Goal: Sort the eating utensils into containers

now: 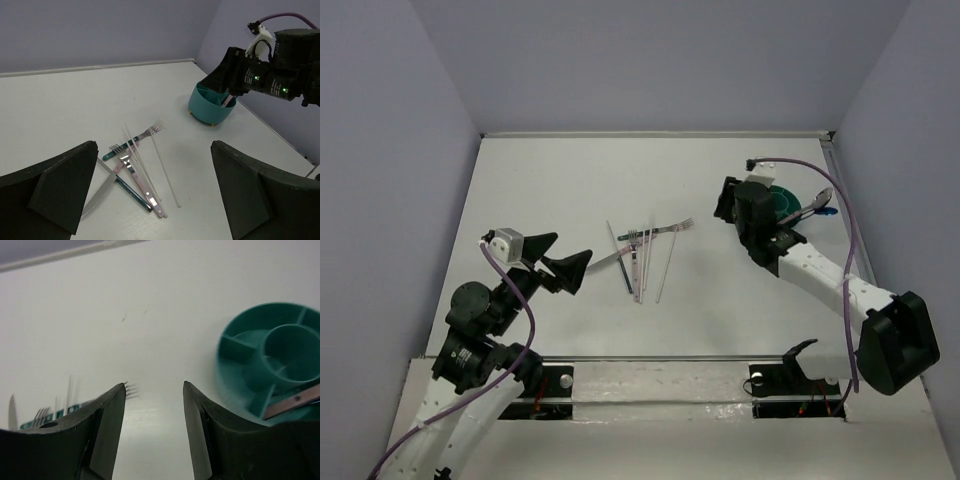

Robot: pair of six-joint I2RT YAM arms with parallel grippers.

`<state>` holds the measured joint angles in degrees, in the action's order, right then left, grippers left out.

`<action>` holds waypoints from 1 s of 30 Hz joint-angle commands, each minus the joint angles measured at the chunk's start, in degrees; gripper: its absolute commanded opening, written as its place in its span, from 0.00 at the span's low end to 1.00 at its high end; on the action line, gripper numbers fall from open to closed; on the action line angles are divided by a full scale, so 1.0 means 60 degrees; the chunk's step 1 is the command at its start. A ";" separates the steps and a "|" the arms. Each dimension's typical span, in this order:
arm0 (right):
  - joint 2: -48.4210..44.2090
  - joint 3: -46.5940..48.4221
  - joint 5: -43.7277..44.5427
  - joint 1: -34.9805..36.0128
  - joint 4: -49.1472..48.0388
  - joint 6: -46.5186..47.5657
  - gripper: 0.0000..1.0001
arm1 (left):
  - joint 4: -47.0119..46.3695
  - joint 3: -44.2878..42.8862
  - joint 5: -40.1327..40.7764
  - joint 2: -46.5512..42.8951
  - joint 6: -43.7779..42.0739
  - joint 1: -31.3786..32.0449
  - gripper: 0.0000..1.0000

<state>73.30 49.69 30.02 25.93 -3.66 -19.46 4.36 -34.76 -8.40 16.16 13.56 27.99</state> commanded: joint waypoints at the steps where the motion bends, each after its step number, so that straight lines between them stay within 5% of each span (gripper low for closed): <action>1: 0.0570 0.0434 -0.0857 0.1211 0.0990 -0.0344 0.53 | -0.0375 -0.0373 0.0053 0.0192 -0.0063 -0.0094 0.99; 9: 0.2269 0.1268 -0.1472 0.2884 0.1314 -0.0740 0.28 | -0.0346 -0.0388 0.0141 0.0251 -0.0034 -0.0270 0.99; 22: 0.5096 0.3976 -0.2089 0.4963 0.2191 -0.0521 0.35 | 0.0371 -0.0564 0.2761 0.0192 0.0420 -0.0446 0.99; 30: 0.6430 0.5120 -0.2015 0.5478 0.3027 -0.0418 0.42 | 0.0343 -0.0549 0.2529 0.0221 0.0450 -0.0446 0.99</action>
<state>109.84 76.38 17.56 57.69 10.92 -22.61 7.94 -35.73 6.59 17.12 15.68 25.65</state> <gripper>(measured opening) 0.417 0.989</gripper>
